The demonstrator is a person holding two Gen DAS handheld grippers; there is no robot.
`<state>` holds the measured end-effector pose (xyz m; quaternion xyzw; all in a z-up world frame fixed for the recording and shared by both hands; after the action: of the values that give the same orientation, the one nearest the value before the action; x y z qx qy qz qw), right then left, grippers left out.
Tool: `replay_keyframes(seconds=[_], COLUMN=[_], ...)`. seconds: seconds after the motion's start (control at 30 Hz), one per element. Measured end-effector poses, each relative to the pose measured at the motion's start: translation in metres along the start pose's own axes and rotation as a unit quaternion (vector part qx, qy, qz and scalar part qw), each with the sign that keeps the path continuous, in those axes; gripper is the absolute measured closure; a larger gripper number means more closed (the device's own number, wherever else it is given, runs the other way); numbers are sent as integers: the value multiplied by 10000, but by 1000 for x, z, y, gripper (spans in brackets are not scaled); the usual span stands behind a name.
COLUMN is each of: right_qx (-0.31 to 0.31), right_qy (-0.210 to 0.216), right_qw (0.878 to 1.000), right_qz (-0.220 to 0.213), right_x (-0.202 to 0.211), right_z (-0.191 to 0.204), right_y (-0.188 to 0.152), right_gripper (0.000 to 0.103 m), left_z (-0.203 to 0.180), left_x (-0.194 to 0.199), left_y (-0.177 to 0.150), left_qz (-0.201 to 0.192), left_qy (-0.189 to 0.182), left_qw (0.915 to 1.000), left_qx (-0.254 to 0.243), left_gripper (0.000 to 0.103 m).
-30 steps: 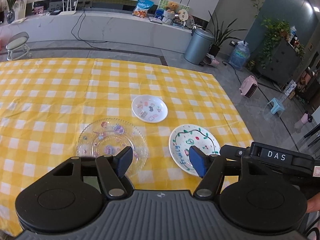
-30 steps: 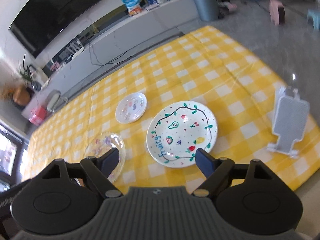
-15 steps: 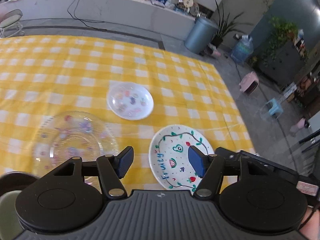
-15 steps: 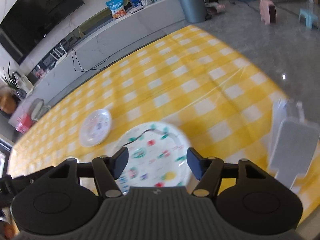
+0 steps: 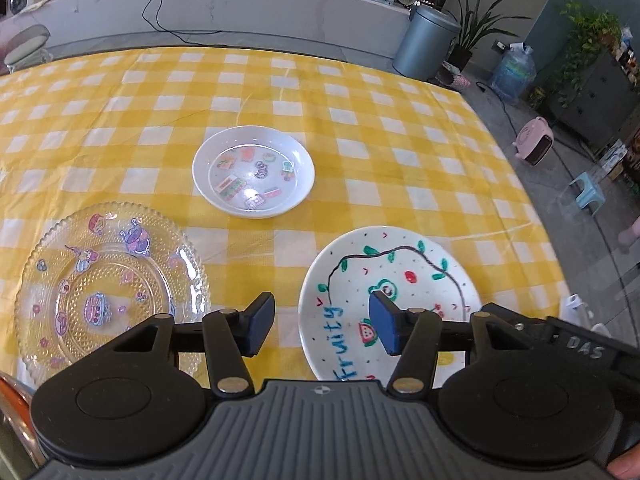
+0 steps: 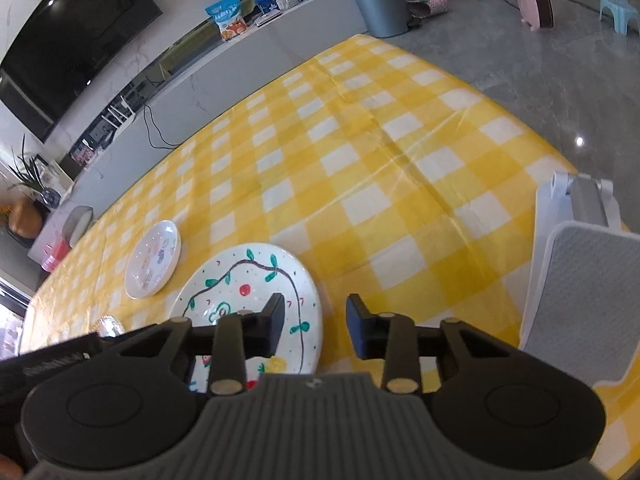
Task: Organize plates and bowls
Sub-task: 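Move both open grippers to the white 'Fruity' plate rim, then close both grippers on the 'Fruity' plate rim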
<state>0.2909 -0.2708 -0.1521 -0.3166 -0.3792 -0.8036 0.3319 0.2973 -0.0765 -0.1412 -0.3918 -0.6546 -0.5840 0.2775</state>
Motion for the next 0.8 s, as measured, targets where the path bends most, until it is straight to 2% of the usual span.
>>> replay_keyframes(seconds=[0.23, 0.37, 0.47, 0.73, 0.8], right_qx=[-259, -225, -218, -321, -261], right_qy=[142, 147, 196, 184, 167], right_qw=[9994, 9992, 9989, 9988, 9990], right_qz=[187, 292, 353, 325, 322], right_x=[-8, -14, -16, -17, -17], right_z=[-7, -3, 0, -3, -3], right_y=[-2, -4, -6, -4, -4], right_gripper=[75, 75, 79, 83, 84], left_z=[1, 1, 2, -1, -1], left_x=[-10, -14, -17, -19, -19], left_y=[-5, -7, -8, -4, -4], left_qz=[83, 126, 147, 79, 61], left_qy=[-5, -34, -48, -38, 19], left_qw=[10000, 9999, 9999, 10000, 10000], left_qx=[37, 42, 51, 0, -60], left_gripper=[49, 54, 59, 79, 79])
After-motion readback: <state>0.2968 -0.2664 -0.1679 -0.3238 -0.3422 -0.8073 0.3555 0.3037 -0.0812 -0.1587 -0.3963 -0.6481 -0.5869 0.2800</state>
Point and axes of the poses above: each gripper's, at about its wrist camera, not at the fingertips, and x roughly against the way its jaws point, z to its left, y to its top, the point moved 8 cm from there along -x, roughly the way its jaws point, and after that the axes turned 8 degrees about -x, right-handed, at the moved point
